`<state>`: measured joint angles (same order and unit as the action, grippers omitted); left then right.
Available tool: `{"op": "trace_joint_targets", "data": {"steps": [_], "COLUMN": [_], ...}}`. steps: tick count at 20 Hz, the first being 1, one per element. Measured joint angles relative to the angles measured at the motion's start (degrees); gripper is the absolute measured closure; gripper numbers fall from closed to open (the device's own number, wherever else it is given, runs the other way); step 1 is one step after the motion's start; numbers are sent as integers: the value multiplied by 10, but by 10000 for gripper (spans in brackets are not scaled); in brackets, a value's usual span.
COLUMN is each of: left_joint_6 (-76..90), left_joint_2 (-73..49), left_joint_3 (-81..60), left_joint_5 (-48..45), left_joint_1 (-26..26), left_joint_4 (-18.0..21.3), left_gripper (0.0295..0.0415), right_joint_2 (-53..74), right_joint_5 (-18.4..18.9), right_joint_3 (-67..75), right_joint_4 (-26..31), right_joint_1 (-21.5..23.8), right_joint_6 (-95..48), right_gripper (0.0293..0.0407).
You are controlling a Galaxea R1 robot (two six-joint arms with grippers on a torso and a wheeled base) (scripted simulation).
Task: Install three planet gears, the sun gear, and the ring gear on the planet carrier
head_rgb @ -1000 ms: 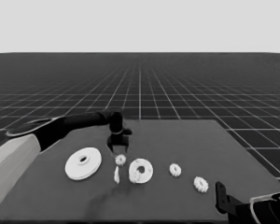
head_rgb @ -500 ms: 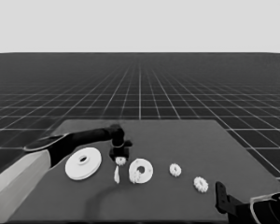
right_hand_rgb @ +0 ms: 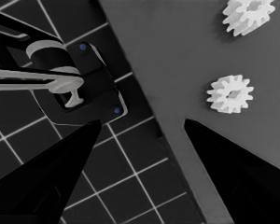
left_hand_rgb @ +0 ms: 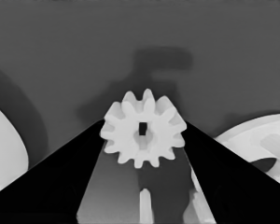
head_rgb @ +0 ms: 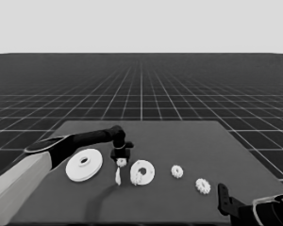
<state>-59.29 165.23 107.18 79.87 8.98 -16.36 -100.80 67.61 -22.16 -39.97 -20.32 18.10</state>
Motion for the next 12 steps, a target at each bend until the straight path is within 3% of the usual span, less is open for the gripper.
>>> {"op": "trace_joint_targets", "data": {"steps": [4, 7, 12], "left_joint_6": [0, -42, -45], "left_joint_2": [0, -30, -32], "left_joint_3": [0, -84, -90], "left_joint_5": [0, 52, 60], "left_joint_1": [0, -81, -102], "left_joint_4": [0, 65, 84], "left_gripper": [398, 398, 398], "right_joint_2": [0, 0, 0], "right_joint_5": [0, 0, 0], "right_joint_3": [0, 0, 0], "right_joint_4": [0, 0, 0], "right_joint_1": [0, 0, 0], "right_joint_6": [0, 0, 0], "right_gripper": [315, 315, 315]}}
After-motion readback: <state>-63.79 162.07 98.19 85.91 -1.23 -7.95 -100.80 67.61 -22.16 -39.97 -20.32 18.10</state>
